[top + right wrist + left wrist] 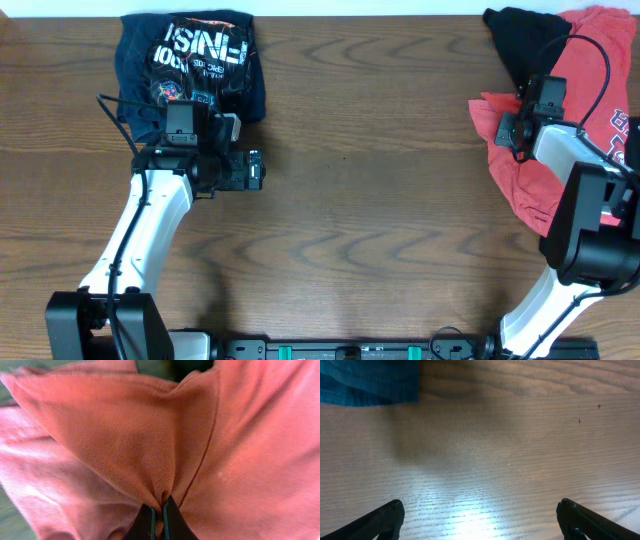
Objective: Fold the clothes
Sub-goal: 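Reach the right gripper to the coral-red shirt and pinch its edge, then drag the coral shirt with the right gripper toward the table center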
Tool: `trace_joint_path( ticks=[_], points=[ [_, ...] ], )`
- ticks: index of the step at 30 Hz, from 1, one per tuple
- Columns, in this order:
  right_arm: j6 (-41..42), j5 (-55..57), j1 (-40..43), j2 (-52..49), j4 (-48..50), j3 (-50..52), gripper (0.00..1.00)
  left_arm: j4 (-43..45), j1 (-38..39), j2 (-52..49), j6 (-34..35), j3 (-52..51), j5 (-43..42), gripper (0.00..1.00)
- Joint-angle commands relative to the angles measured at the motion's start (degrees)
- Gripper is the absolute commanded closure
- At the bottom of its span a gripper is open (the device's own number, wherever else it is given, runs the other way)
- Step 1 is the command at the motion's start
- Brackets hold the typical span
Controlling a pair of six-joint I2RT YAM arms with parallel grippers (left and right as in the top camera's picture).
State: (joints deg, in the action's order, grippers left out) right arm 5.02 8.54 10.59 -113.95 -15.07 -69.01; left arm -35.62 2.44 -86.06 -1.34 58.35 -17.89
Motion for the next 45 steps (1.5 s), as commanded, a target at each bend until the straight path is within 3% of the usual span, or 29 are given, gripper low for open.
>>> trace_joint_path(
  ticks=[1,9,15,25,33,45],
  points=[
    [0.15,-0.35,0.07,7.26,-1.09,-1.16,0.99,0.55,0.22,-0.13,-0.33,0.87,-0.57,0.02],
    [0.07,-4.66,-2.54,22.05,-5.40,-1.18,0.99,0.52,0.22,0.92,-0.33,0.92,-0.57,0.03],
    [0.09,-8.20,-9.86,28.61,-8.72,-1.18,0.99,-0.81,-0.13,6.80,-0.11,2.97,-0.55,0.05],
    [3.48,-11.82,-32.89,29.53,-10.38,-1.18,0.99,-3.39,-5.86,22.47,-0.11,5.16,-0.48,0.05],
    [5.79,-11.32,-49.24,29.18,-11.76,-1.18,0.99,-6.71,-12.63,26.60,1.42,5.16,-0.55,0.05],
    [7.13,-11.34,-49.55,29.18,-12.07,-1.16,0.99,-7.98,-12.76,26.18,1.40,5.16,-0.57,0.05]
  ],
)
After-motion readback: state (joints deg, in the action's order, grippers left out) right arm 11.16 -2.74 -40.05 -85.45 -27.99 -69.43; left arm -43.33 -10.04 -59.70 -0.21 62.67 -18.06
